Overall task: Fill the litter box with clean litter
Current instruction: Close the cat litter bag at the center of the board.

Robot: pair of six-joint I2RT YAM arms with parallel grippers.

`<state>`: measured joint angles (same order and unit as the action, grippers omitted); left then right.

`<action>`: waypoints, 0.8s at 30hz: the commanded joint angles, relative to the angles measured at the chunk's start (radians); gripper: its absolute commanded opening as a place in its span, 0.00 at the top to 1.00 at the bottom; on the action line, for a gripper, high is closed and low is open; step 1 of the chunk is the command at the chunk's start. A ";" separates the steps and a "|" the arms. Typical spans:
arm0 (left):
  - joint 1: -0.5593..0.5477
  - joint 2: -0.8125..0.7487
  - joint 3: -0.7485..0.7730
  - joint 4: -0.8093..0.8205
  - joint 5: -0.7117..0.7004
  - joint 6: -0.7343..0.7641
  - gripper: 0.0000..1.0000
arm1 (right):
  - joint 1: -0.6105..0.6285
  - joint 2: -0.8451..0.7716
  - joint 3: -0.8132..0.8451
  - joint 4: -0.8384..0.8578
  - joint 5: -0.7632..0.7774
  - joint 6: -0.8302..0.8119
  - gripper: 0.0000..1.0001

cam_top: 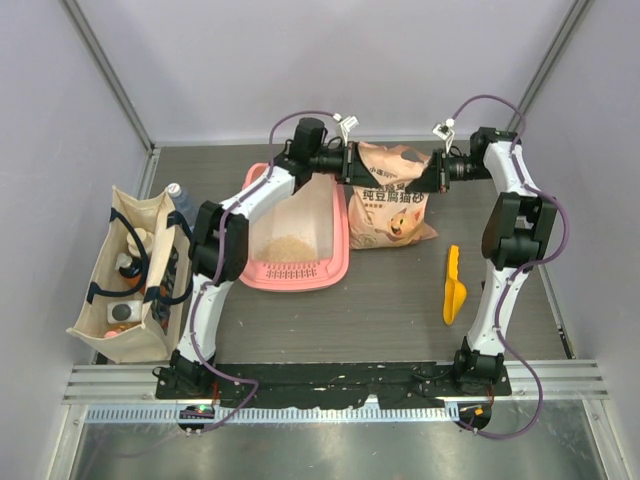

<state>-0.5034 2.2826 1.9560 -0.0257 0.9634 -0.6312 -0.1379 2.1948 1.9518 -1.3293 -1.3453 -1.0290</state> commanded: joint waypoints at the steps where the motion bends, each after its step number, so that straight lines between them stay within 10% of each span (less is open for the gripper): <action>1: 0.025 -0.075 0.136 -0.085 -0.054 0.065 1.00 | -0.109 -0.082 0.119 0.230 -0.173 0.673 0.99; 9: 0.025 -0.104 0.188 -0.129 -0.235 0.119 1.00 | -0.193 -0.188 -0.102 0.902 -0.192 1.308 0.99; 16: 0.005 -0.048 0.198 -0.080 -0.172 0.087 0.99 | -0.192 -0.335 -0.304 1.052 -0.148 1.238 0.97; 21: 0.002 -0.025 0.187 -0.040 -0.117 0.065 0.96 | -0.143 -0.395 -0.554 1.716 -0.080 1.615 0.43; 24: 0.003 -0.020 0.185 -0.034 -0.101 0.064 0.97 | -0.121 -0.351 -0.634 2.358 -0.091 1.983 0.29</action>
<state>-0.5350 2.3051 2.0743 -0.1631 0.7921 -0.5449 -0.2817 1.8668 1.3937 0.1211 -1.3926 0.4530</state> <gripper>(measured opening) 0.039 0.618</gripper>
